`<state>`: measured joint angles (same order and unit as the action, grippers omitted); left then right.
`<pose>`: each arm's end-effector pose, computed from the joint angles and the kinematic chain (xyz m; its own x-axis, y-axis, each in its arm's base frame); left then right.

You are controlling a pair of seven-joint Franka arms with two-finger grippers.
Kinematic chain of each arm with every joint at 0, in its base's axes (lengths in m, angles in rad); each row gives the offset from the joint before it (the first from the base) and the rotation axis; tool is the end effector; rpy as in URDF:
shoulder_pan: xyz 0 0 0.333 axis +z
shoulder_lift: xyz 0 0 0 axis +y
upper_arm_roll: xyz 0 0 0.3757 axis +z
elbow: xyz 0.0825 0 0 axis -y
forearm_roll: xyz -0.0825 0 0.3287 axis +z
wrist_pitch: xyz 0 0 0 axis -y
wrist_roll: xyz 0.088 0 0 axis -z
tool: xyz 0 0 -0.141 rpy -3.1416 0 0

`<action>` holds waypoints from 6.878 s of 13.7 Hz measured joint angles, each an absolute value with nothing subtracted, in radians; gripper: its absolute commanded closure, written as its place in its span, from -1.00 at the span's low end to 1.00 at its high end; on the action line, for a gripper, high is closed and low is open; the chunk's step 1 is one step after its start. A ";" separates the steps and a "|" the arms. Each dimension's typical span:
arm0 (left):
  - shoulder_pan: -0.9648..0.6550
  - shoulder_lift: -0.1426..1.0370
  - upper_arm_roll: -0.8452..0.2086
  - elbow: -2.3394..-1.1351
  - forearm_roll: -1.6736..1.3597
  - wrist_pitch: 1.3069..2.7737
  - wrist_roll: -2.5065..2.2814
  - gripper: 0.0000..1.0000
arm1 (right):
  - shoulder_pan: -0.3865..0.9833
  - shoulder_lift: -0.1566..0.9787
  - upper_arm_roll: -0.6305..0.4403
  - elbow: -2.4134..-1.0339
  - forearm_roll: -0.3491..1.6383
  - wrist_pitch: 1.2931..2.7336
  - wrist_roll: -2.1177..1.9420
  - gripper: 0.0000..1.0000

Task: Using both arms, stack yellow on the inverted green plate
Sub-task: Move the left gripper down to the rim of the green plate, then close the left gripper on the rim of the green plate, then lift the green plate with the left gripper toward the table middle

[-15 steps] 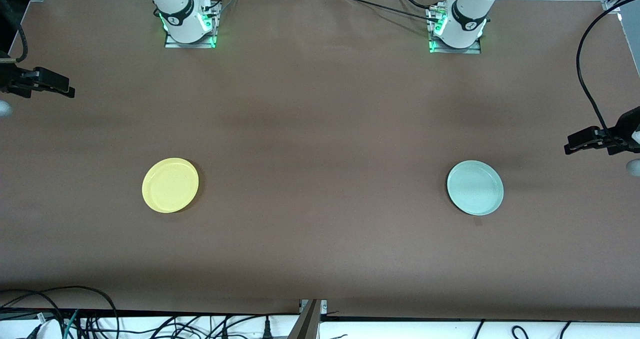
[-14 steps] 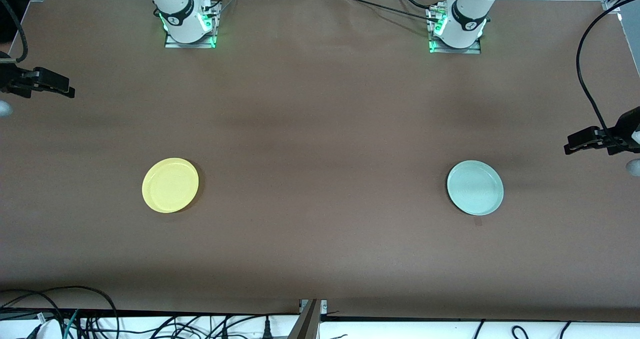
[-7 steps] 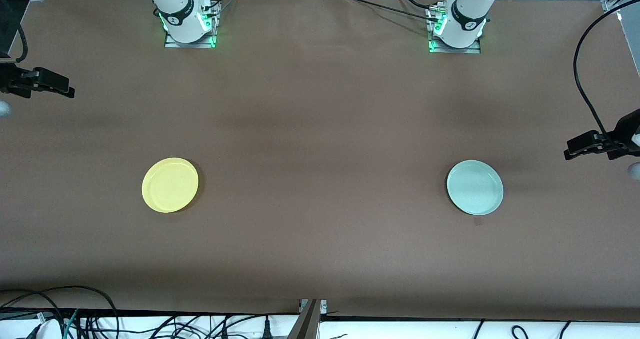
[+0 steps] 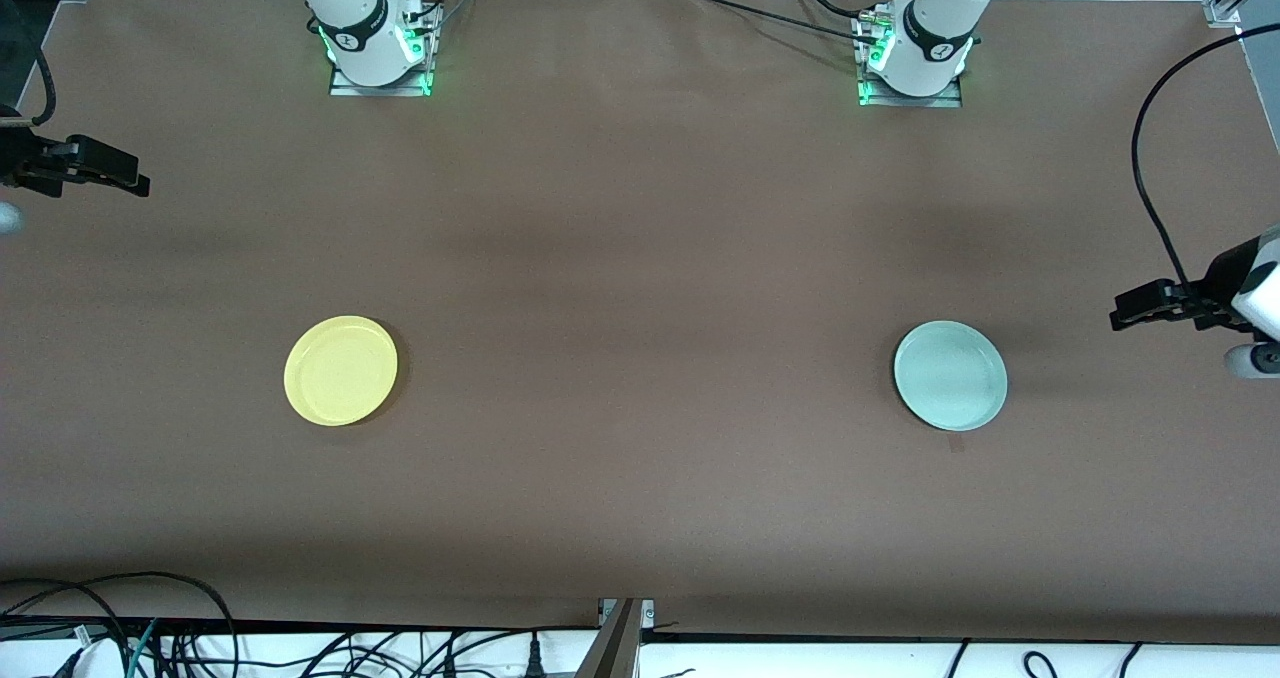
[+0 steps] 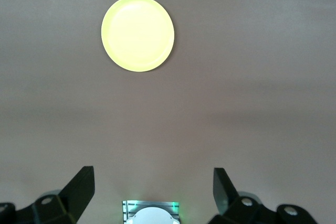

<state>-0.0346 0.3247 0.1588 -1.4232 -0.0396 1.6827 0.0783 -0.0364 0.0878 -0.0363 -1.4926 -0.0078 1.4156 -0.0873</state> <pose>0.6117 0.0555 0.5415 0.9971 0.0450 -0.0618 0.0447 -0.9990 -0.0066 0.5069 -0.0371 0.6259 0.9863 0.0140 -0.1643 0.0136 -0.9999 -0.0034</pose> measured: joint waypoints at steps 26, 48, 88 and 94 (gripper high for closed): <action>-0.027 0.564 0.160 -1.964 -0.040 2.463 0.077 -0.62 | -0.038 0.096 -0.040 -1.493 -0.008 1.422 -0.087 -1.00; -0.029 0.570 0.136 -1.942 -0.040 2.463 0.077 0.64 | -0.038 0.096 -0.041 -1.493 -0.008 1.422 -0.087 -1.00; -0.069 0.548 0.110 -1.679 -0.040 2.193 0.111 1.00 | -0.039 0.101 -0.044 -1.493 -0.008 1.426 -0.087 -1.00; -0.243 0.547 0.106 -1.534 0.140 2.107 0.041 1.00 | -0.039 0.101 -0.044 -1.493 -0.008 1.426 -0.087 -1.00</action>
